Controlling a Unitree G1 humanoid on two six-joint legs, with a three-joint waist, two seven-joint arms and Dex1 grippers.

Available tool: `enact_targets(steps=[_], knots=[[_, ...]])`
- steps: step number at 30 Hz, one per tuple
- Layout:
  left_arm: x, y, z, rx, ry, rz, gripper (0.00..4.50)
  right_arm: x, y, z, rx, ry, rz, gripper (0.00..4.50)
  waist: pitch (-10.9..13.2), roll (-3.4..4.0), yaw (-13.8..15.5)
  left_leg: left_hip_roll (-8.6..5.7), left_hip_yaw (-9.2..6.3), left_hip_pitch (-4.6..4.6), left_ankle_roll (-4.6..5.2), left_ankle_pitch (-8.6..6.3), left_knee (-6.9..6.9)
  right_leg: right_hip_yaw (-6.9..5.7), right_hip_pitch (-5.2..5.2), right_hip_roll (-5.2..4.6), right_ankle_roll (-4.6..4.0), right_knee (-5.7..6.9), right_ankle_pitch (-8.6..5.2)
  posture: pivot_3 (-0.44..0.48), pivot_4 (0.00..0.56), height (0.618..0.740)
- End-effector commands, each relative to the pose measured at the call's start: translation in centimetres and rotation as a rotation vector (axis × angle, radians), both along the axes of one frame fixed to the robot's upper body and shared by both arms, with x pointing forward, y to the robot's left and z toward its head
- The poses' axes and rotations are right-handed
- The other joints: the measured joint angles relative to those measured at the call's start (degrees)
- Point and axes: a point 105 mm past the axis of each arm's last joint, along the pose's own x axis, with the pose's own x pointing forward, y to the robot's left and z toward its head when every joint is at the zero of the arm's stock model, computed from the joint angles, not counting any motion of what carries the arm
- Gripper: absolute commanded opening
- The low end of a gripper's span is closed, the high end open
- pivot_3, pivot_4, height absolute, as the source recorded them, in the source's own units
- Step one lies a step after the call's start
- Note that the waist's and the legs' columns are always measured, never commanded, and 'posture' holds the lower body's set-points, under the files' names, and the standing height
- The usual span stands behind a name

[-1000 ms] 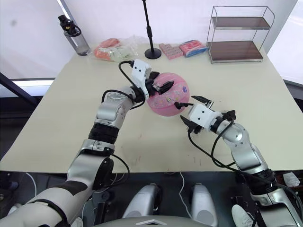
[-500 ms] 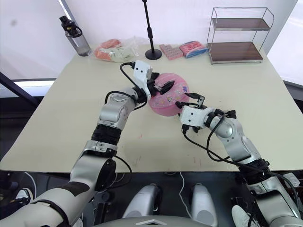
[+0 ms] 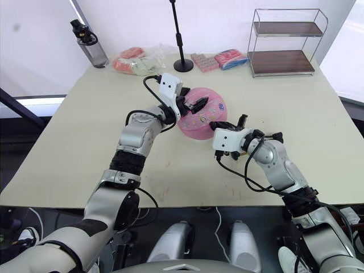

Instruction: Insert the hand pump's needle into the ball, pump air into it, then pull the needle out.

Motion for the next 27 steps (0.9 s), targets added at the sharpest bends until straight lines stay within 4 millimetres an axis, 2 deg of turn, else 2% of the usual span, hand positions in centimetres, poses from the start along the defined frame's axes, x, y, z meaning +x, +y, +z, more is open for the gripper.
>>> enact_targets(steps=[1, 6, 13, 19, 27], knots=[[-0.1, 0.1, -3.4, 0.034, 0.103, 0.027, 4.5, -0.4, 0.4, 1.7, 0.104, -0.019, 0.017, 0.06, 0.0, 0.0, 0.0, 0.0, -0.01, 0.0, 0.0, 0.0, 0.0, 0.0, 0.0, 0.0, 0.0, 0.0, 0.0, 0.0, 0.15, 0.731], [0.0, 0.6, -4.6, 0.042, 0.108, 0.073, 4.5, -1.4, 0.2, 1.8, 0.426, 0.124, -0.002, 0.06, -0.06, -0.07, 0.24, 0.0, -0.04, 0.0, 0.0, 0.0, -0.04, 0.0, 0.04, 0.0, -0.01, -0.03, 0.0, 0.0, 0.15, 0.731], [0.2, 1.1, -6.2, 0.047, 0.125, 0.124, 4.5, -2.9, -0.5, 1.3, 0.667, 0.236, -0.004, 0.06, -0.07, -0.06, 1.56, -0.03, -0.03, -0.02, 0.0, -0.01, -0.1, -0.01, 0.04, -0.03, -0.02, -0.13, 0.0, 0.0, 0.15, 0.731], [1.1, 2.3, -7.4, 0.061, 0.143, 0.191, 4.5, -4.3, -1.0, 0.8, 0.721, 0.291, -0.012, 0.06, -0.15, -0.05, 2.11, -0.07, -0.06, -0.08, 0.01, -0.02, -0.14, -0.08, 0.06, -0.08, 0.0, -0.26, -0.02, 0.0, 0.15, 0.731], [1.6, 2.2, -8.3, 0.075, 0.147, 0.223, 4.5, -5.2, -2.0, 1.0, 0.688, 0.266, -0.056, 0.06, -0.31, -0.06, 3.17, -0.11, -0.19, -0.16, 0.02, -0.02, -0.14, -0.17, 0.1, -0.08, 0.05, -0.38, -0.05, 0.0, 0.15, 0.731]])
